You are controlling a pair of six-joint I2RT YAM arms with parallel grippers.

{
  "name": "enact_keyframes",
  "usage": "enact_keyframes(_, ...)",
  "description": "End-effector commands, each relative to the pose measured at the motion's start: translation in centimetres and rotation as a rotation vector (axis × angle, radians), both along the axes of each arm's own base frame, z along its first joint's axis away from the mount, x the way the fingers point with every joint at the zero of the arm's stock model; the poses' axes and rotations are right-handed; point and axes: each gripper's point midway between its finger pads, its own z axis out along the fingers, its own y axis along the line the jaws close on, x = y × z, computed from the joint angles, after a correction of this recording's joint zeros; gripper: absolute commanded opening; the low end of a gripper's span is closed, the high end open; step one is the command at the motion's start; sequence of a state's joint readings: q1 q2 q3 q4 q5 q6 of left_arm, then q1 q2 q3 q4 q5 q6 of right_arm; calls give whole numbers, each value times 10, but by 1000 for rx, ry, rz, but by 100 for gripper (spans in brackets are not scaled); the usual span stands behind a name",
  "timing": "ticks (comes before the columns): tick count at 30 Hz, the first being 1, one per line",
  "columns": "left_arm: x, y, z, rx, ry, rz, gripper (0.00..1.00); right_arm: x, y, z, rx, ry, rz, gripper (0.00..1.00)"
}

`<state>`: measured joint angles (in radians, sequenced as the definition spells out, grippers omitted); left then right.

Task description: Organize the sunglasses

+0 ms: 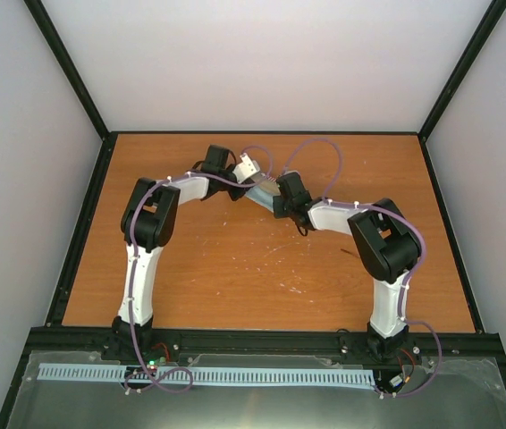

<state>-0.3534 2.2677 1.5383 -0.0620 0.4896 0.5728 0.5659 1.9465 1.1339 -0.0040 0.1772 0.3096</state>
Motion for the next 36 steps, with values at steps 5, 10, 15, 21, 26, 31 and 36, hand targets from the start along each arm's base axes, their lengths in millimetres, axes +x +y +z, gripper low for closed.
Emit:
enact_keyframes(5, 17, 2, -18, 49, 4, -12, 1, 4, -16, -14, -41, -7, -132, 3)
enact_keyframes(10, 20, 3, -17, 61, -4, -9, 1, 3, -12, -26, -37, 26, -117, 3)
enact_keyframes(15, 19, 6, -17, 74, -4, -1, 8, 2, -9, -34, -48, 54, -102, 3)
enact_keyframes(21, 18, 9, -17, 81, -8, 15, 28, 4, -11, -28, -51, 41, -111, 15)
enact_keyframes(26, 13, 12, -10, 76, -25, 26, 44, 2, -15, -24, -61, 33, -121, 17)
enact_keyframes(31, 2, 14, 0, 55, -24, 36, 53, 1, -20, -20, -74, 21, -132, 24)
enact_keyframes(36, -8, 18, 9, 41, -27, 47, 87, 1, -23, -19, -88, 18, -135, 27)
